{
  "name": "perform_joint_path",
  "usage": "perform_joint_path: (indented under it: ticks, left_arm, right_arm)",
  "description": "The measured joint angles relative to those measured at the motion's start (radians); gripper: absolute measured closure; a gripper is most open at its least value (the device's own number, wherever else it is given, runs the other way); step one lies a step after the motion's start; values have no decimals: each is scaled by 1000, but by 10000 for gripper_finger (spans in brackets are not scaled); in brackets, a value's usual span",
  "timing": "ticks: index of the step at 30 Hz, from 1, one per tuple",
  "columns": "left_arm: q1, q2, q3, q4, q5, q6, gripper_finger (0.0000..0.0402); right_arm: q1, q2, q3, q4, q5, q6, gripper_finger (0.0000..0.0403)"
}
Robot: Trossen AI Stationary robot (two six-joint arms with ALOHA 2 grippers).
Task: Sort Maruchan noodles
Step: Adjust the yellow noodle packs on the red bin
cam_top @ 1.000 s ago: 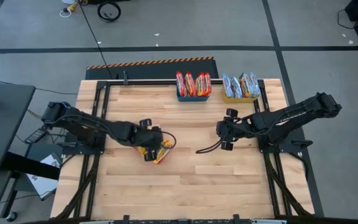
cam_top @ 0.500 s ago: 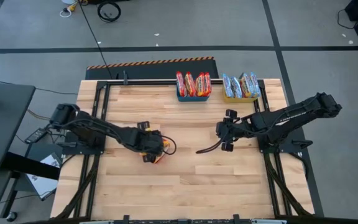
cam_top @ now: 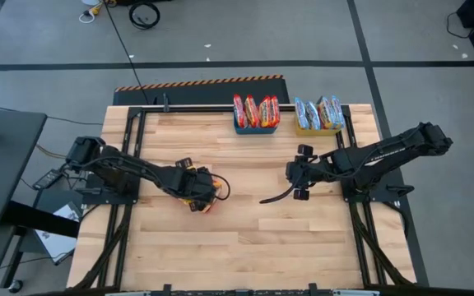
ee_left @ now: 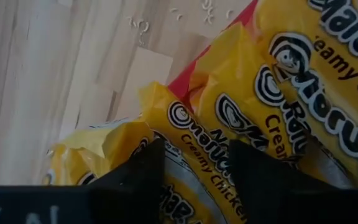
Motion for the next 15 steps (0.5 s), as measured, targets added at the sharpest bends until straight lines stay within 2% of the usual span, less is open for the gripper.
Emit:
perform_joint_path:
  ticks: [4,8,12,15]
  left_arm:
    - [9,0,-3,2,12,-14,217]
    - [29,0,-3,1,54,-43,242]
    - [50,0,-3,-18,60,-60,295]
    - [62,0,-4,-27,60,-60,361]
  right_arm:
    - [0,0,0,4,0,-16,200]
    - [0,0,0,4,-10,-17,200]
    - [0,0,0,4,-55,-17,200]
    - [0,0,0,4,-79,-17,200]
